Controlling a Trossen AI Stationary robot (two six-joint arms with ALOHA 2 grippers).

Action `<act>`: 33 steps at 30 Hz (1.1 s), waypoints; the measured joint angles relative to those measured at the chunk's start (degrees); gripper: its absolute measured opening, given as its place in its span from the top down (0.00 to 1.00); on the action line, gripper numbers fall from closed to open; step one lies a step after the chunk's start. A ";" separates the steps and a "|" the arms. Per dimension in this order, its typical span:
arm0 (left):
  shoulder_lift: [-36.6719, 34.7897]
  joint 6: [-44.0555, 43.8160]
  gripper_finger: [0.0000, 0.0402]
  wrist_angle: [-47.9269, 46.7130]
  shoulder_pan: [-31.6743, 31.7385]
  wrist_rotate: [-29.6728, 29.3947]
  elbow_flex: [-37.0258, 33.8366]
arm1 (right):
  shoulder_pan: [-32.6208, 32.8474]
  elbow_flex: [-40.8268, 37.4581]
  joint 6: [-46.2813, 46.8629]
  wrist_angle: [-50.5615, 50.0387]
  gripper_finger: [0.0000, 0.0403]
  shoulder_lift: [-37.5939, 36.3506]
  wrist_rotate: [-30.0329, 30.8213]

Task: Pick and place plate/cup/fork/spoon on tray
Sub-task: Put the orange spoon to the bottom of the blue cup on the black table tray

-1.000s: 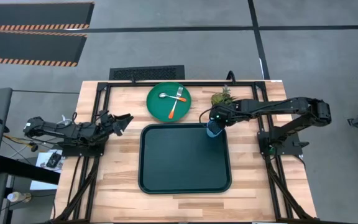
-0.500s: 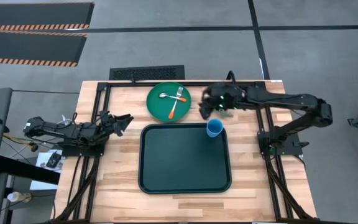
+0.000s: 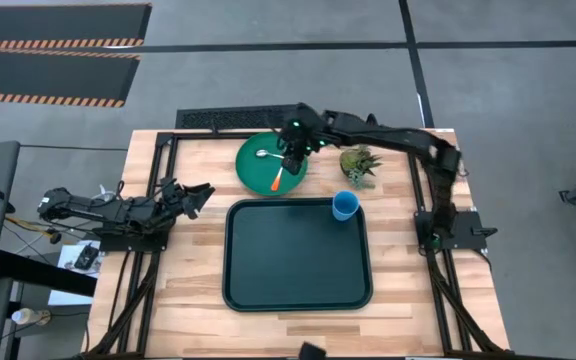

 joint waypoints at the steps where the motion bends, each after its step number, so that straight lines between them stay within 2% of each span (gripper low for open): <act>1: 0.00 0.01 0.40 -0.02 -0.01 0.00 0.00 | -0.88 1.40 -1.14 -1.36 0.54 1.70 -0.47; 6: 0.00 0.15 0.40 -0.07 0.00 0.00 0.00 | -4.61 6.79 -6.10 -7.19 0.55 9.41 -1.03; 11: 0.00 0.15 0.40 -0.11 -0.02 -0.09 0.02 | -7.24 10.67 -7.01 -11.17 0.56 15.17 -7.05; 14: 0.00 0.15 0.40 -0.18 -0.02 -0.71 0.02 | -7.85 12.14 -7.09 -13.39 0.56 17.31 -8.00; 19: 0.24 -0.57 0.40 -0.01 0.37 -0.89 0.47 | -7.43 13.52 -7.97 -16.38 0.55 17.32 -9.66; 22: 2.70 0.96 0.41 0.18 2.57 1.22 4.77 | -6.82 14.15 -7.97 -18.34 0.56 14.15 -9.72; 24: 6.69 4.40 0.42 0.36 4.50 3.45 9.50 | -6.34 14.59 -7.95 -18.68 0.56 11.23 -9.70; 27: 17.07 11.47 0.43 -1.41 8.11 4.97 18.94 | -5.45 14.68 -7.42 -19.41 0.56 6.19 -9.61; 30: 30.55 18.77 0.43 -10.01 13.47 7.72 30.21 | -4.29 14.68 -5.87 -20.77 0.57 0.97 -9.44; 33: 44.86 27.47 0.43 -17.36 20.28 13.33 40.08 | -2.93 14.68 -4.39 -22.74 0.57 -4.40 -9.11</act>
